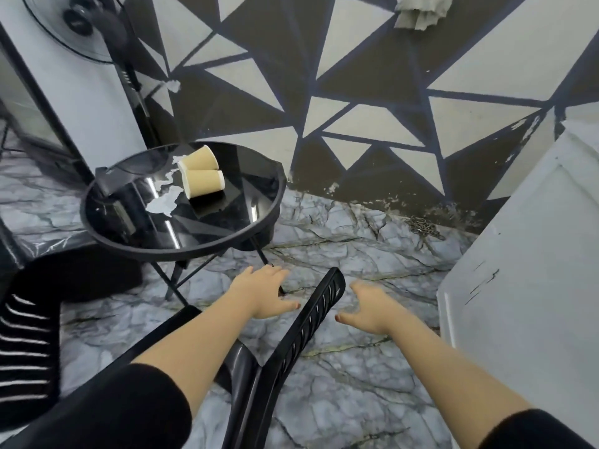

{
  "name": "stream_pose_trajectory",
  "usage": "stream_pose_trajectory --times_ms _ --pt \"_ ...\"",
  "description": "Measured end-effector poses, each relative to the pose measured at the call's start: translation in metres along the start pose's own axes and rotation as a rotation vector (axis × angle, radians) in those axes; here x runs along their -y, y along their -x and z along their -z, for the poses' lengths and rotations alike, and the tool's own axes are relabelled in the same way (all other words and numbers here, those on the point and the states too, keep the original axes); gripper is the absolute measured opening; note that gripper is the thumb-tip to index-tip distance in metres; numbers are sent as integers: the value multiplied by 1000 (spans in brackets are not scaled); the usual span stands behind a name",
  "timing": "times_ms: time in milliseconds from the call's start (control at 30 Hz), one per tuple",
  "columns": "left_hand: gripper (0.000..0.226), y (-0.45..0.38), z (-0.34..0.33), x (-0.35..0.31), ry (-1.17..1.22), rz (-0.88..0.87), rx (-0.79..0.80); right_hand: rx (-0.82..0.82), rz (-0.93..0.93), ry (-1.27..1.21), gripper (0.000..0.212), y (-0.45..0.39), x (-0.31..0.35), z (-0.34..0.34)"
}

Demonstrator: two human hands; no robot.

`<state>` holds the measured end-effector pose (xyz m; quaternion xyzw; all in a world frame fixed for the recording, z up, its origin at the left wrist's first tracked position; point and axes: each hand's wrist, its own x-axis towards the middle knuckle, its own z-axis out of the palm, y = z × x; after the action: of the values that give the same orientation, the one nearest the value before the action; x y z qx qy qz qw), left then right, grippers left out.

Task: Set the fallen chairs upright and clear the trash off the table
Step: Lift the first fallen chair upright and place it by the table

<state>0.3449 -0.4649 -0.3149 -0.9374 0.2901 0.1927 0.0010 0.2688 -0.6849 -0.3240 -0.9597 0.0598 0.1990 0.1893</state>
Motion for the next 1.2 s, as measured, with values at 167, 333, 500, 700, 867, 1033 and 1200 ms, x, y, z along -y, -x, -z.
stream_pose_trajectory --times_ms 167,333,500,700,867,1033,1200 --pt "84 -31 -24 2 130 80 30 63 49 -31 69 -48 -24 -13" --pt "87 -73 -57 0 213 167 105 126 100 -69 63 -103 -52 -26" --pt "89 -124 -105 -3 246 211 193 153 164 -93 64 -157 -80 -58" --pt "86 -183 -190 5 323 230 241 177 171 -97 66 -219 -117 -127" --pt "77 -232 -262 14 432 238 253 118 173 -217 56 -266 -141 -185" --pt "70 -267 -313 17 548 207 136 20 241 -353 58 -296 -149 -239" --pt "62 -290 -339 21 744 190 55 -48 224 -394 74 -317 -159 -266"
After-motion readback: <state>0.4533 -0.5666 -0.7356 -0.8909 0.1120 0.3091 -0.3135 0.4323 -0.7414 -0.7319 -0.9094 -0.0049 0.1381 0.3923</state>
